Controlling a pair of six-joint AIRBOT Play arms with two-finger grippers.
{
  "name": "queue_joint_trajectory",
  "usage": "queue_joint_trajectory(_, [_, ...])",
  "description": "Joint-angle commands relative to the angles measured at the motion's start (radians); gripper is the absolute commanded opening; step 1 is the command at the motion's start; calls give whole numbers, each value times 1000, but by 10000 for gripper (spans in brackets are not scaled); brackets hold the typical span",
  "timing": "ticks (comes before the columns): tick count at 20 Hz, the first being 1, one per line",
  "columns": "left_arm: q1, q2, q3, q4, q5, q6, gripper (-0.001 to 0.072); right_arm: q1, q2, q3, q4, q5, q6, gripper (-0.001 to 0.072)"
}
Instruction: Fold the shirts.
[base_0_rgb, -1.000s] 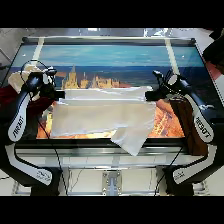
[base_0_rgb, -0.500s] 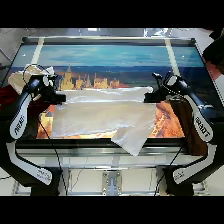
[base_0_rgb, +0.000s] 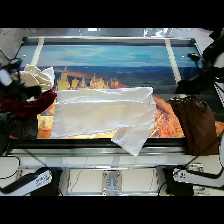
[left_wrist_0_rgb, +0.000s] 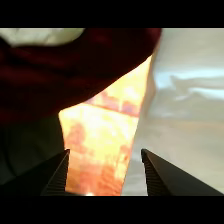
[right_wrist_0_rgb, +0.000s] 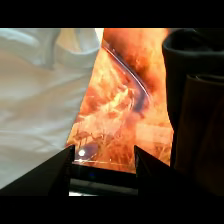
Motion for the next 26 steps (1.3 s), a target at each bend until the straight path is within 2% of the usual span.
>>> queue_joint_trajectory(1, [217, 275, -420, -119, 73, -138, 520, -121, 236, -364, 195, -130, 14, 412])
queue_joint_trajectory(3, [339, 334, -609, -313, 82, -120, 520, -114, 299, -685, 322, -217, 66, 414])
queue_joint_trajectory(5, [438, 336, -727, -480, 85, -48, 519, -111, 297, -937, 433, -249, 37, 414])
queue_joint_trajectory(7, [478, 313, -772, -582, 108, 38, 519, -109, 297, -1081, 541, -303, -10, 412])
queue_joint_trajectory(8, [475, 297, -772, -589, 118, 44, 519, -95, 297, -1123, 571, -326, -11, 412])
queue_joint_trajectory(12, [465, 216, -772, -587, 137, 44, 519, 91, 297, -1166, 597, -419, -3, 412])
queue_joint_trajectory(15, [451, 163, -772, -588, 151, 44, 519, 220, 297, -1165, 605, -544, 74, 412])
queue_joint_trajectory(17, [423, 142, -772, -597, 185, 44, 519, 239, 298, -1165, 620, -566, 83, 412])
queue_joint_trajectory(19, [385, 129, -772, -639, 241, 44, 475, 239, 298, -1165, 639, -566, 83, 412])
queue_joint_trajectory(21, [347, 118, -772, -684, 286, 44, 473, 243, 298, -1165, 688, -570, 83, 411])
queue_joint_trajectory(24, [294, 98, -772, -697, 328, 44, 461, 293, 297, -1166, 716, -638, 83, 411])
queue_joint_trajectory(25, [285, 94, -772, -697, 327, 44, 449, 314, 297, -1166, 726, -665, 83, 381])
queue_joint_trajectory(26, [282, 93, -772, -697, 328, 44, 335, 332, 298, -1165, 745, -678, 82, 283])
